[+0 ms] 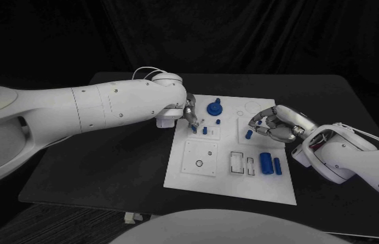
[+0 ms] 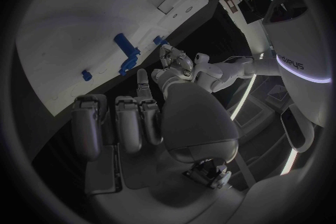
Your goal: Assemble the parts on the task board
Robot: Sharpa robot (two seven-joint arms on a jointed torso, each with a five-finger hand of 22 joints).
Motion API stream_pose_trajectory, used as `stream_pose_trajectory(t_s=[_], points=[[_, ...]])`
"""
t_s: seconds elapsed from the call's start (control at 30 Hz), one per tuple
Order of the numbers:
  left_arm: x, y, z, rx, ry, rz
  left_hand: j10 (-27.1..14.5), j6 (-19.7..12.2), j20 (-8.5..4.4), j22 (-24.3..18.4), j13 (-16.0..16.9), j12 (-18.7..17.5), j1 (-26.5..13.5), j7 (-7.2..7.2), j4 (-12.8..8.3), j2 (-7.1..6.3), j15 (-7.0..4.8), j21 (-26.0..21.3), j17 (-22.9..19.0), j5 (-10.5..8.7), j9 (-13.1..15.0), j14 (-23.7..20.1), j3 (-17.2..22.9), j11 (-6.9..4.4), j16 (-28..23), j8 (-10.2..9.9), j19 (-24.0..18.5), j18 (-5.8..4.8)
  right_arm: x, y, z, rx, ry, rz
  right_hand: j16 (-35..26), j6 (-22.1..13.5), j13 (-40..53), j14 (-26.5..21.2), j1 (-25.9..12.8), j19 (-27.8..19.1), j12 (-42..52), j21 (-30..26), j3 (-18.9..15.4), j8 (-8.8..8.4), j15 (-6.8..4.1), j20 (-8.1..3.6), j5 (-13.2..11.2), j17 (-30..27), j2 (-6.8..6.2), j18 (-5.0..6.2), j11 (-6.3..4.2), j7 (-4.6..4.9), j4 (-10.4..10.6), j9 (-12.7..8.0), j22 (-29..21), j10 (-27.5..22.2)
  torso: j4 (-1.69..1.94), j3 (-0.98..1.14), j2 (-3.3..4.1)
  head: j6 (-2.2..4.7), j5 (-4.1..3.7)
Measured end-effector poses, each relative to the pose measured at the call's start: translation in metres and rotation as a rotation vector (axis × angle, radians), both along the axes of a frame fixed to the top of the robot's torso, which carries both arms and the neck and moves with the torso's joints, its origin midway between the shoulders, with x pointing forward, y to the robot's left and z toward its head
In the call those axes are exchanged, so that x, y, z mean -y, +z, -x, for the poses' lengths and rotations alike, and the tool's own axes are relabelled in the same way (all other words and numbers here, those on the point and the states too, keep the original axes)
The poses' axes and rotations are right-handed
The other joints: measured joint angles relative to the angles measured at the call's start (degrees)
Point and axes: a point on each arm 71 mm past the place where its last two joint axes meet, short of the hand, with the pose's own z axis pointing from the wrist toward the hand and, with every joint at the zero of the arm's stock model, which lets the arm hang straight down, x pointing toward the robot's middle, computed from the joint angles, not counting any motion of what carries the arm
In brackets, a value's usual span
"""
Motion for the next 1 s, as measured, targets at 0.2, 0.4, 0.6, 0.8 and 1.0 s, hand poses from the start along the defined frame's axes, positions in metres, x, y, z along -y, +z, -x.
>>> stream_pose_trajectory(t_s=[0.2, 0.4, 0.6, 0.8, 1.0], points=[[0.0016, 0.0001, 0.0010, 0.018, -0.018, -0.016, 0.00, 0.01, 0.00, 0.00, 0.00, 0.00, 0.00, 0.00, 0.00, 0.00, 0.00, 0.00, 0.00, 0.00, -0.08, 0.00, 0.00, 0.00, 0.00, 0.00, 0.00, 0.00, -0.0006, -0.0001, 0.0000, 0.001, 0.000, -0.001, 0.00, 0.00, 0.00, 0.00, 0.00, 0.00, 0.00, 0.00, 0.00, 0.00, 0.00, 0.00, 0.24, 0.00, 0.00, 0.00, 0.00, 0.00, 0.00, 0.00, 0.00, 0.00, 0.01, 0.00, -0.03, 0.00, 0.14], [0.0014, -0.0002, 0.0012, 0.025, -0.026, -0.027, 0.00, 0.03, 0.00, 0.00, 0.00, 0.00, -0.23, -0.01, -0.15, 0.22, 0.00, 0.00, 0.00, -0.01, -0.18, 0.00, -0.15, 0.00, 0.00, 0.00, 0.00, 0.01, -0.0006, -0.0002, 0.0001, 0.001, 0.000, -0.001, 0.00, -0.21, 0.00, 0.00, 0.00, 0.00, 0.00, 0.00, 0.00, 0.00, 0.00, 0.00, 0.24, 0.00, 0.00, 0.00, 0.00, -0.21, 0.00, 0.00, -0.01, 0.00, 0.01, 0.00, -0.04, 0.00, -0.01], [0.0013, -0.0008, 0.0013, 0.028, -0.030, -0.033, 0.00, 0.10, 0.00, 0.00, 0.00, 0.00, -0.23, -0.07, -0.15, 0.22, 0.00, 0.00, 0.00, -0.01, -0.23, 0.00, -0.15, 0.00, 0.00, -0.01, 0.00, 0.00, -0.0007, -0.0002, 0.0002, 0.001, 0.000, -0.001, 0.00, -0.21, 0.00, 0.00, 0.02, 0.00, 0.00, 0.00, 0.12, 0.00, 0.00, 0.00, 0.33, 0.00, 0.02, 0.00, 0.00, -0.21, -0.18, 0.00, -0.01, 0.00, -0.03, 0.00, -0.04, 0.00, 0.10], [0.0015, -0.0022, 0.0016, 0.028, -0.032, -0.037, 0.00, 0.11, 0.00, 0.00, 0.00, 0.00, -0.23, -0.06, -0.15, 0.22, 0.00, 0.00, 0.00, -0.02, -0.25, 0.00, -0.15, -0.01, 0.00, -0.01, 0.00, 0.00, -0.0015, -0.0003, 0.0002, 0.001, 0.002, -0.002, 0.00, -0.21, 0.00, 0.00, 0.23, 0.00, 0.00, 0.00, -0.01, 0.00, 0.00, 0.00, 0.66, 0.00, 0.23, -0.01, 0.00, -0.21, -0.32, 0.01, -0.02, 0.00, -0.04, 0.01, -0.04, 0.00, 0.08], [0.0015, -0.0044, 0.0021, 0.026, -0.032, -0.038, -0.01, 0.20, 0.00, 0.00, 0.00, 0.00, -0.23, 0.04, -0.15, 0.22, 0.00, 0.00, 0.00, -0.02, -0.31, 0.00, -0.15, -0.01, 0.00, -0.02, 0.00, 0.00, -0.0011, -0.0003, 0.0002, 0.001, 0.001, -0.002, 0.00, -0.21, 0.00, 0.00, 0.23, 0.00, 0.00, 0.00, -0.01, 0.00, 0.00, 0.00, 0.66, 0.00, 0.23, 0.00, 0.00, -0.21, -0.32, 0.01, -0.02, 0.00, -0.05, 0.01, -0.04, 0.00, 0.02]])
